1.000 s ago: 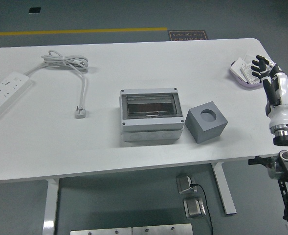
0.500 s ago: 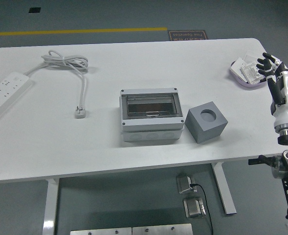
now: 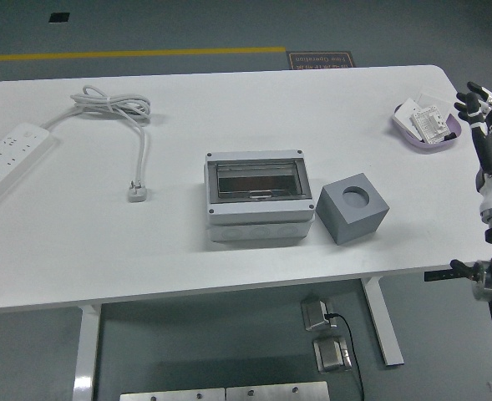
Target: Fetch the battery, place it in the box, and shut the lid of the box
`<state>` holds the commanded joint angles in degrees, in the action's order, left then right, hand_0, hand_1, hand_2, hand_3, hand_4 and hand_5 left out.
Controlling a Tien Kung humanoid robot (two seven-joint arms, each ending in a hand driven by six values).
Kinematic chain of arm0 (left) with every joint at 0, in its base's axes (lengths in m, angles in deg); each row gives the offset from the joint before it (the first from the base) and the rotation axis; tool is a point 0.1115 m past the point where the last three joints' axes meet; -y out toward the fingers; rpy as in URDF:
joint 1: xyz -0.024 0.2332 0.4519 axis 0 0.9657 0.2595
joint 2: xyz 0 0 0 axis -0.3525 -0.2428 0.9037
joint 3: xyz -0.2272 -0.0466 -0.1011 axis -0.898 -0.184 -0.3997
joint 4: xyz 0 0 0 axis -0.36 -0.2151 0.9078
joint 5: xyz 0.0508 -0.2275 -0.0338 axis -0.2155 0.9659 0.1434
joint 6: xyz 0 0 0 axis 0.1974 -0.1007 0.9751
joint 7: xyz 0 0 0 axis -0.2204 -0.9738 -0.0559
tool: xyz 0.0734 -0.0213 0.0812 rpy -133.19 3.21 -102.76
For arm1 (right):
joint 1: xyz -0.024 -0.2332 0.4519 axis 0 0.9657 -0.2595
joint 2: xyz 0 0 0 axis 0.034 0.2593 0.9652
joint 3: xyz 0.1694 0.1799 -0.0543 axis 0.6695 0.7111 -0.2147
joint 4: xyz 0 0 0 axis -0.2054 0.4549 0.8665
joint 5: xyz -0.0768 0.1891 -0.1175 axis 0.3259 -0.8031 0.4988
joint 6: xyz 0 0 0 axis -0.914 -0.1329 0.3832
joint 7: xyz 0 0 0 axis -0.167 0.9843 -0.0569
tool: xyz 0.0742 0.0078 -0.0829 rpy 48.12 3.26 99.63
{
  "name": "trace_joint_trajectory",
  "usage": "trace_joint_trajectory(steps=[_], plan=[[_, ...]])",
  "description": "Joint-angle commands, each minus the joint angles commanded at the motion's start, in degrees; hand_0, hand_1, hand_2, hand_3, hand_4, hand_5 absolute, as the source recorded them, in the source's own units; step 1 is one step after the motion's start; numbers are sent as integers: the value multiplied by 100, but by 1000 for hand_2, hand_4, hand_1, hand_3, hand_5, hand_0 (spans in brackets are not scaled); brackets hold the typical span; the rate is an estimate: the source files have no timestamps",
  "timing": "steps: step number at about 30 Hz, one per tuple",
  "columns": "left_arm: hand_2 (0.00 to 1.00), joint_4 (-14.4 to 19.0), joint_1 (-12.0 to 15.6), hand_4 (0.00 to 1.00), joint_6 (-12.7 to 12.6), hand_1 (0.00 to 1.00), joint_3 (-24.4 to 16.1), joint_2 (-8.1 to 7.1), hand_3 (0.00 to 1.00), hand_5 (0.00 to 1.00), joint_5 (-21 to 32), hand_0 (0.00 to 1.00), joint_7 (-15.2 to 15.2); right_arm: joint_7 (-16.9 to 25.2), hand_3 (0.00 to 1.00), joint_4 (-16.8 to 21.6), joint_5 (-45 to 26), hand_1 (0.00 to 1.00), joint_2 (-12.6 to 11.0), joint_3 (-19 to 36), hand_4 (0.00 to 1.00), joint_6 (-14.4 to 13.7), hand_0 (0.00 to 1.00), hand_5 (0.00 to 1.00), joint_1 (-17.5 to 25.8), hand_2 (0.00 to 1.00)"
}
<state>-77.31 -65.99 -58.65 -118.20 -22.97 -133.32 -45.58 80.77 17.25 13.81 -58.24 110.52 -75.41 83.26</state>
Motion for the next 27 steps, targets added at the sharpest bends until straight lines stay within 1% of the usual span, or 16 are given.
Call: trace_joint_trajectory(steps=[5,6,11,12,14,17,18,21,23,24,27], plan=[[998,0,-22,998,-173,998,224,-19,881,998,-76,998,43,-26,810,37,-99,762,-34,56,932,-133,809,862,9,764],[998,0,-30,998,-192,998,246,-21,927,998,-95,998,42,-34,795,21,-102,764,-35,68,933,-146,813,866,-5,774],[998,0,-81,998,-256,998,352,-28,927,998,-197,998,10,-44,795,-28,-167,764,9,174,933,-179,813,866,-13,774],[864,0,-88,874,-278,895,380,-27,838,818,-214,974,-6,-49,916,-33,-167,763,18,192,927,-176,805,861,-6,815],[864,0,-99,874,-321,895,449,-23,838,818,-233,974,-25,-66,916,-48,-170,763,26,215,927,-161,805,861,5,815],[864,0,-104,874,-462,895,552,-19,838,818,-195,974,-121,-88,916,-34,-141,763,45,267,927,-142,805,861,26,815],[801,0,-106,577,-501,834,573,-20,745,479,-168,923,-146,-93,826,-29,-132,763,51,288,918,-137,802,855,29,799],[801,0,-120,577,-569,834,652,-34,745,479,-31,923,-196,-104,826,-16,-115,763,64,349,918,-122,802,855,43,799],[801,0,-133,577,-661,834,738,-52,745,479,111,923,-283,-114,826,7,-89,763,71,395,918,-113,802,855,63,799],[739,0,-138,551,-747,778,782,-61,687,266,189,890,-365,-122,797,20,-73,753,74,419,913,-108,803,850,74,767],[739,0,-145,551,-1065,778,797,-76,687,266,375,890,-680,-139,797,88,8,753,84,511,913,-103,803,850,130,767]])
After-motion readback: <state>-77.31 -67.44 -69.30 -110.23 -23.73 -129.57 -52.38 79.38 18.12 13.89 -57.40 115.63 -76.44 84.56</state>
